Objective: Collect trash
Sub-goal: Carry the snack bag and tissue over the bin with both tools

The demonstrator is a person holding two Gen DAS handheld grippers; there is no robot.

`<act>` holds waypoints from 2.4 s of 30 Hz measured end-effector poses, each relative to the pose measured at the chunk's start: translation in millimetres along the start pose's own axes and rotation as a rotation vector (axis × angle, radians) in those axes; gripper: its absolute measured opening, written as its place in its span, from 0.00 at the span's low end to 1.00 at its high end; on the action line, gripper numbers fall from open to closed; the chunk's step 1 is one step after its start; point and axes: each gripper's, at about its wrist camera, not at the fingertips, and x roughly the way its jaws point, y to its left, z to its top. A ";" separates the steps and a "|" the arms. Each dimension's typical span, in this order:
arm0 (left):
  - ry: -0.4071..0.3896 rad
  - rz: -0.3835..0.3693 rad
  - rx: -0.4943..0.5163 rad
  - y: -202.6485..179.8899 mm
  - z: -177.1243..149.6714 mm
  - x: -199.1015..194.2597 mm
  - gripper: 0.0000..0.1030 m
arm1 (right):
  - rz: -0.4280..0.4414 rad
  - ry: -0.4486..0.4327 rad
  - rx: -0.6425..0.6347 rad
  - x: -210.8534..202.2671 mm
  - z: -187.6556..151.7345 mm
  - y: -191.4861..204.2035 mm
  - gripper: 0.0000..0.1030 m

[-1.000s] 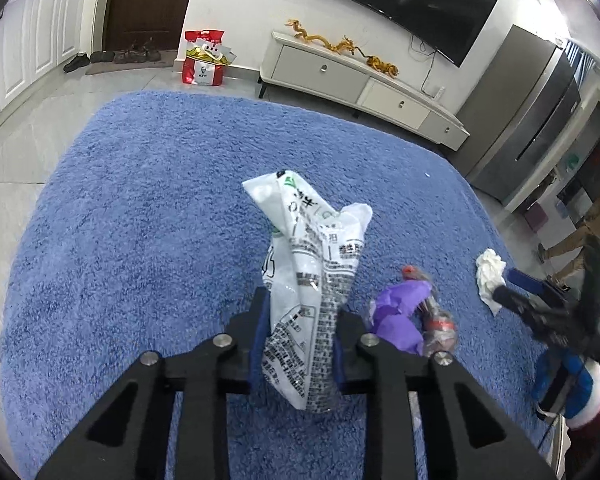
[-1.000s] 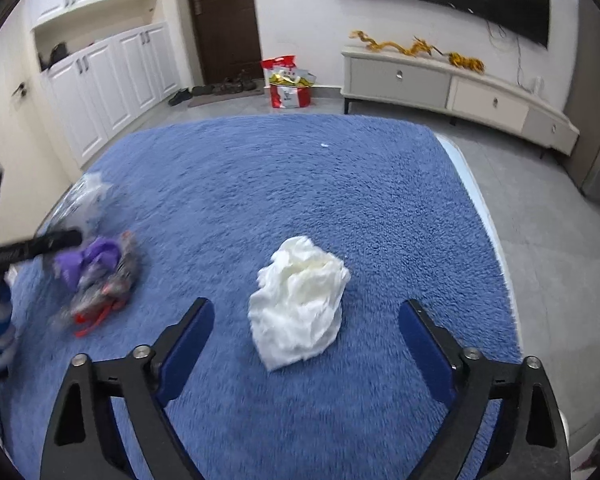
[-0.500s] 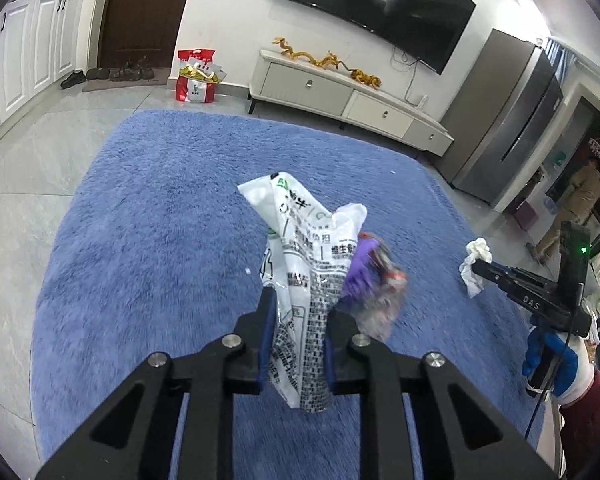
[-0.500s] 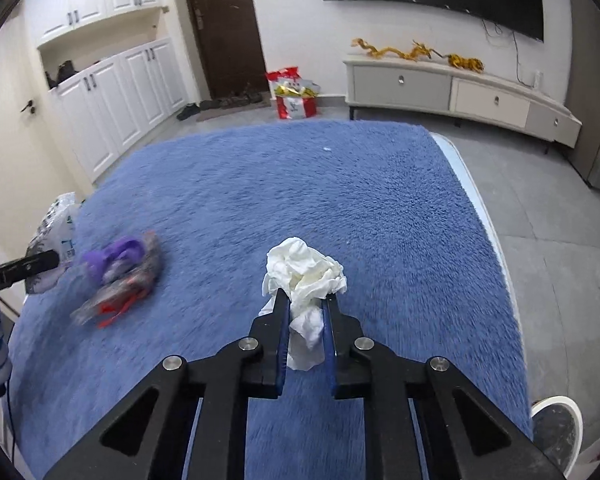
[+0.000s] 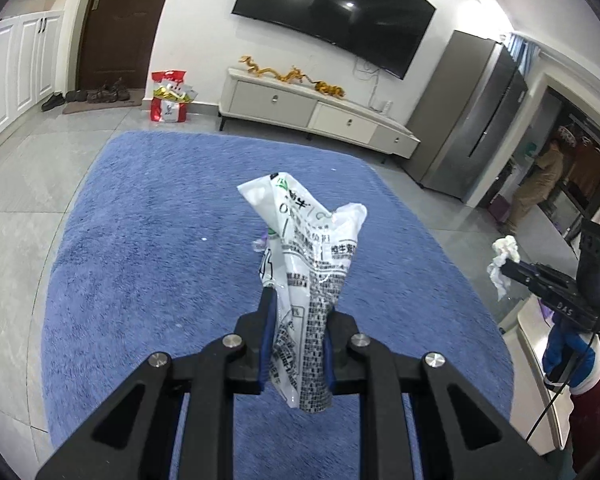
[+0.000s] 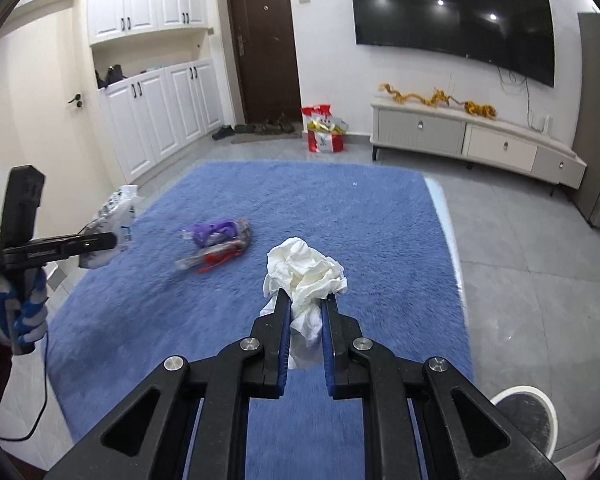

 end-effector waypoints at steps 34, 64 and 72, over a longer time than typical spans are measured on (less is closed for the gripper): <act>0.095 -0.156 0.207 -144.2 1.5 40.2 0.18 | -0.200 -0.072 0.132 -126.6 -71.1 -83.7 0.13; 0.268 -0.218 0.505 -332.6 -6.2 144.4 0.18 | -0.284 -0.070 0.352 -127.9 -137.3 -190.4 0.13; 0.366 -0.261 0.581 -407.6 -18.4 208.0 0.18 | -0.318 -0.024 0.444 -103.9 -166.5 -240.4 0.13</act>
